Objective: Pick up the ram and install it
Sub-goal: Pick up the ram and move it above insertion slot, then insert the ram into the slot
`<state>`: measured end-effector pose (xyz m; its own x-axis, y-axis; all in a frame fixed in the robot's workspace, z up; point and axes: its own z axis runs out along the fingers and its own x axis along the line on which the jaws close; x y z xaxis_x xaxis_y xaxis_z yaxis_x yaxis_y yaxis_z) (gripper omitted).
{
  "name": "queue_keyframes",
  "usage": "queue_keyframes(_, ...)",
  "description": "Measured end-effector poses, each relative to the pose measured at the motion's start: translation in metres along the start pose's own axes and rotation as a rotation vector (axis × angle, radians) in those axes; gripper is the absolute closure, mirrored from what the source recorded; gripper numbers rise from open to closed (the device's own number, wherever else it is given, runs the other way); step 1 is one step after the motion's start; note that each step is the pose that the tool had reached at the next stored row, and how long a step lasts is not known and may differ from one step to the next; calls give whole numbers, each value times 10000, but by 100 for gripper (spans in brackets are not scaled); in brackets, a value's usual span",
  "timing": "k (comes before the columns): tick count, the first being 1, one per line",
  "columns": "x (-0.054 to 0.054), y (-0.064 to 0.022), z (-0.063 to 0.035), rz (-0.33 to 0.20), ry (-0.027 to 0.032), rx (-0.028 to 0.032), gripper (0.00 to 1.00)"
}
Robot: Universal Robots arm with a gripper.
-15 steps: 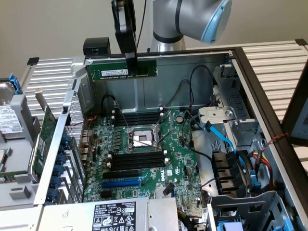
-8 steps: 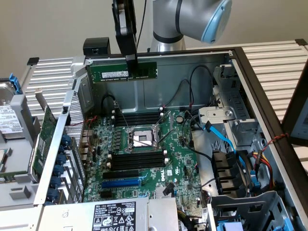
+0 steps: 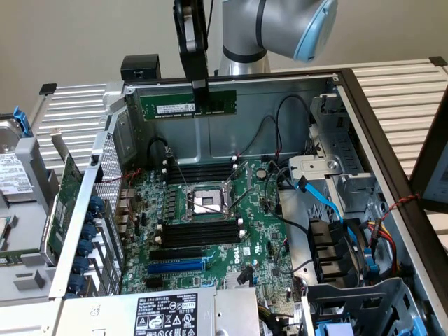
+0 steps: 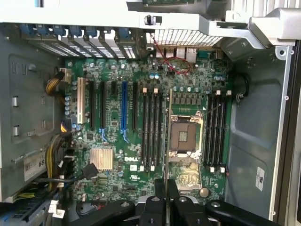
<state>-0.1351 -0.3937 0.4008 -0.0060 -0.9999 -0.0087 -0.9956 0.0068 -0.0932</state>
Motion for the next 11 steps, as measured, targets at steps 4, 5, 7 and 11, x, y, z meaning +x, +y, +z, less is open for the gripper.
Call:
queue_keyframes(4, -5, -11, 5, 1, 1, 0, 86)
queue_keyframes(5, -5, -11, 5, -1, 1, 0, 86)
queue_keyframes(7, -5, -12, 5, -5, 1, 0, 86)
queue_keyframes(11, -5, -12, 5, -8, 1, -1, 86)
